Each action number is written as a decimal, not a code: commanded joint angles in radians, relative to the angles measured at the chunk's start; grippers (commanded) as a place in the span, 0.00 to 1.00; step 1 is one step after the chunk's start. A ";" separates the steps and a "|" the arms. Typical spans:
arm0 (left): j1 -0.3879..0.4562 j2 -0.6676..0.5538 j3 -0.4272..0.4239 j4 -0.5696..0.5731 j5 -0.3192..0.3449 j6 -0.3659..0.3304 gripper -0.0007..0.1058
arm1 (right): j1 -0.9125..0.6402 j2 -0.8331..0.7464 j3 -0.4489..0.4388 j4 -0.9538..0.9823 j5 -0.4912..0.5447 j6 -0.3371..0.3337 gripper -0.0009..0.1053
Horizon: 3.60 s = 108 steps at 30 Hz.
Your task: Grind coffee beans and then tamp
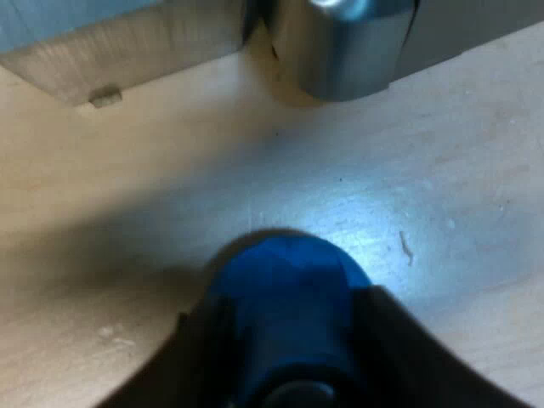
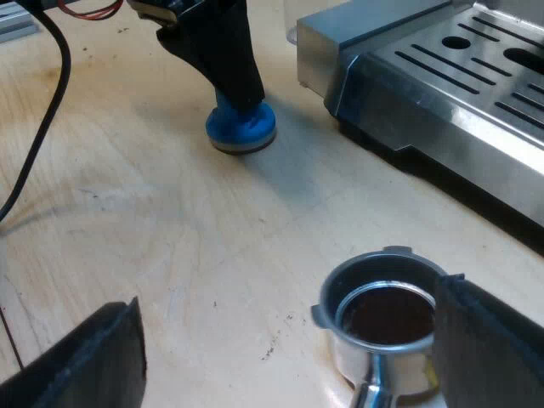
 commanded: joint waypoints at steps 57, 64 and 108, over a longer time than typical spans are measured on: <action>-0.001 -0.649 -0.460 0.387 -0.029 -0.015 0.92 | -1.177 -0.344 -0.711 1.483 -0.247 -0.050 0.67; 0.006 -0.682 -0.461 0.461 -0.108 -0.015 0.92 | -1.395 -0.409 -0.663 1.493 -0.346 -0.140 0.67; 0.128 -1.308 -0.414 0.685 -0.156 -0.033 0.92 | -1.452 -0.966 -0.663 1.516 -0.605 -0.149 0.67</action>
